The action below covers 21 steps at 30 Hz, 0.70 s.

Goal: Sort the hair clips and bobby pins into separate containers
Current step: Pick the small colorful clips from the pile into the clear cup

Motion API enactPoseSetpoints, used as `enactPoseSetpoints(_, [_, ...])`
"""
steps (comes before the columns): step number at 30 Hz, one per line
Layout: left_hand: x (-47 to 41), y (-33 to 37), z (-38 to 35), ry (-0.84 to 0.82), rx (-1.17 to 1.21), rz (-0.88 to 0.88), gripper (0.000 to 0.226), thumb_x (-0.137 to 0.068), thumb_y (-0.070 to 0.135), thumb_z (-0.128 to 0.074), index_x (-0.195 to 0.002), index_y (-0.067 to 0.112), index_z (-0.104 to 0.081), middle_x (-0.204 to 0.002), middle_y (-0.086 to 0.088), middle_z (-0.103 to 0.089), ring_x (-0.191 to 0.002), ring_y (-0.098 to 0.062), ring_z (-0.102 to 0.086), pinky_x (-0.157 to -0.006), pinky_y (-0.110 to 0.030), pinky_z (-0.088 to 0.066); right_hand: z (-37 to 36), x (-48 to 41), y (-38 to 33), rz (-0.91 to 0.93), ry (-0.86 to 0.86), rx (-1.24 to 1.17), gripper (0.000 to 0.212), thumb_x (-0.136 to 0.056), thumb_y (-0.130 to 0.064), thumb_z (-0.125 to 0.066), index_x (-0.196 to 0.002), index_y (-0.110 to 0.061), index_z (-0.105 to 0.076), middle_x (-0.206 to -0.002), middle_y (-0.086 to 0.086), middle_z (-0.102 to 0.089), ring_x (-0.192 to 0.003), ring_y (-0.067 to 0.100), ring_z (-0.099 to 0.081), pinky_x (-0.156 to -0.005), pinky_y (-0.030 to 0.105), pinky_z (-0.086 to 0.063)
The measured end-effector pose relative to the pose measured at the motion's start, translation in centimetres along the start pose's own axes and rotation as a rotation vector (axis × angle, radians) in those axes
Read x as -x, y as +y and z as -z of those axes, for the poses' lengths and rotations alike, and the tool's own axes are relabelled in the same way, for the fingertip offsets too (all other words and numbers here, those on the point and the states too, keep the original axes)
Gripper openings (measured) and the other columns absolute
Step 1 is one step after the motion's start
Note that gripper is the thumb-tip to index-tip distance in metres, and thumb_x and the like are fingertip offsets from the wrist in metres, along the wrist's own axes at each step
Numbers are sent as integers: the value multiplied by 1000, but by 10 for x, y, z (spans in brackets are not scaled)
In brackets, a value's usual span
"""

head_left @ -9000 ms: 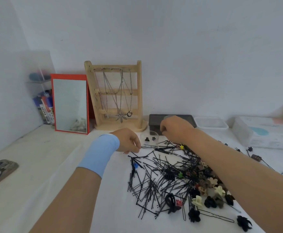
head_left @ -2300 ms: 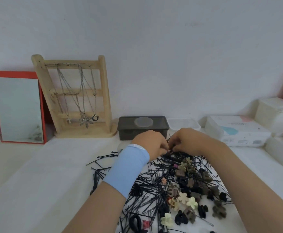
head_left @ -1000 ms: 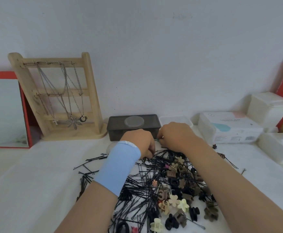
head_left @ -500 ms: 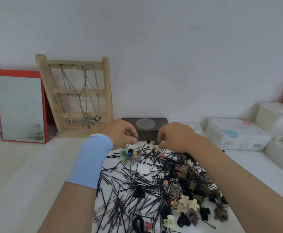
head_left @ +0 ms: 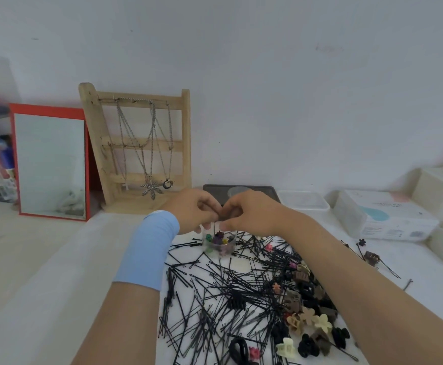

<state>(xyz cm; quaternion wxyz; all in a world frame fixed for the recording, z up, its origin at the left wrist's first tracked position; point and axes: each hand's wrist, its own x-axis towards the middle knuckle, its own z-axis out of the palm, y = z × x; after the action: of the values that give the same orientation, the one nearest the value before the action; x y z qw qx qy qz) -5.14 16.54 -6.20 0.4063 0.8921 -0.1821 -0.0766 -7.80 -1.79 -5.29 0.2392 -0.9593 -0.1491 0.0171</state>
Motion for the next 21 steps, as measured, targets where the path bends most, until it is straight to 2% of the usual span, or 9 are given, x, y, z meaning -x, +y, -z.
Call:
enactPoseSetpoints(2, [-1, 1, 2, 47, 143, -32, 13, -87, 4, -68, -92, 16, -70, -77, -7, -73, -67, -14, -69, -62, -26, -56, 2, 0, 0, -11, 10, -43, 24, -85, -44, -71, -101, -26, -77, -95, -9, -68, -85, 3, -63, -79, 24, -51])
enactPoseSetpoints(5, [-2, 8, -1, 99, 248, -98, 11, -87, 1, -69, -89, 12, -69, -71, -5, -71, -66, -14, -68, -64, -28, -58, 7, 4, -1, -21, 14, -207, 16, -88, -32, -72, -89, -18, -80, -59, -12, -60, -46, 0, -51, -55, 16, -45])
enactPoseSetpoints(7, [-3, 14, -7, 142, 229, -128, 11, -87, 3, -69, -87, 14, -70, -69, 1, -69, -63, -9, -65, -60, -25, -56, 12, 9, 1, -42, 15, -247, 16, -88, -28, -72, -84, -14, -79, -47, -10, -60, -39, 6, -45, -47, 14, -39])
enactPoseSetpoints(10, [-6, 21, -17, 109, 176, -142, 12, -87, 6, -70, -89, 17, -71, -75, 0, -70, -67, -8, -66, -63, -24, -55, 22, 18, 12, -59, -4, -259, 13, -87, -26, -72, -77, -19, -78, -65, -3, -73, -49, 11, -48, -52, 22, -43])
enactPoseSetpoints(12, [-7, 25, -24, 58, 140, -153, 15, -86, 7, -71, -89, 21, -72, -76, 0, -73, -69, -9, -68, -67, -25, -57, 25, 25, 18, -77, -26, -253, 14, -89, -25, -70, -78, -19, -75, -60, -9, -70, -47, 8, -49, -51, 21, -44])
enactPoseSetpoints(14, [-7, 29, -29, 36, 109, -157, 16, -86, 7, -72, -87, 23, -73, -77, -1, -74, -69, -11, -69, -69, -27, -59, 22, 31, 23, -96, -56, -336, 11, -90, -19, -70, -87, -10, -74, -60, -5, -70, -48, 5, -57, -50, 21, -49])
enactPoseSetpoints(16, [-6, 29, -27, 39, 98, -142, 16, -86, 7, -72, -86, 22, -72, -78, -4, -74, -68, -12, -68, -69, -27, -60, 16, 32, 28, -111, -68, -512, 13, -87, -9, -73, -97, -1, -71, -73, 9, -72, -63, 16, -68, -57, 27, -58])
enactPoseSetpoints(18, [-3, 27, -21, 40, 113, -115, 14, -87, 6, -71, -88, 20, -71, -77, -2, -72, -64, -10, -66, -64, -22, -57, 13, 32, 31, -118, -56, -628, 16, -85, -4, -74, -99, 1, -69, -76, 11, -71, -72, 24, -71, -61, 30, -61])
enactPoseSetpoints(21, [1, 22, -15, 68, 137, -89, 12, -89, 6, -70, -89, 18, -70, -75, 0, -69, -63, -9, -64, -62, -19, -55, 10, 26, 25, -117, -46, -668, 12, -85, -2, -74, -96, -3, -70, -80, 13, -71, -75, 26, -72, -60, 29, -60])
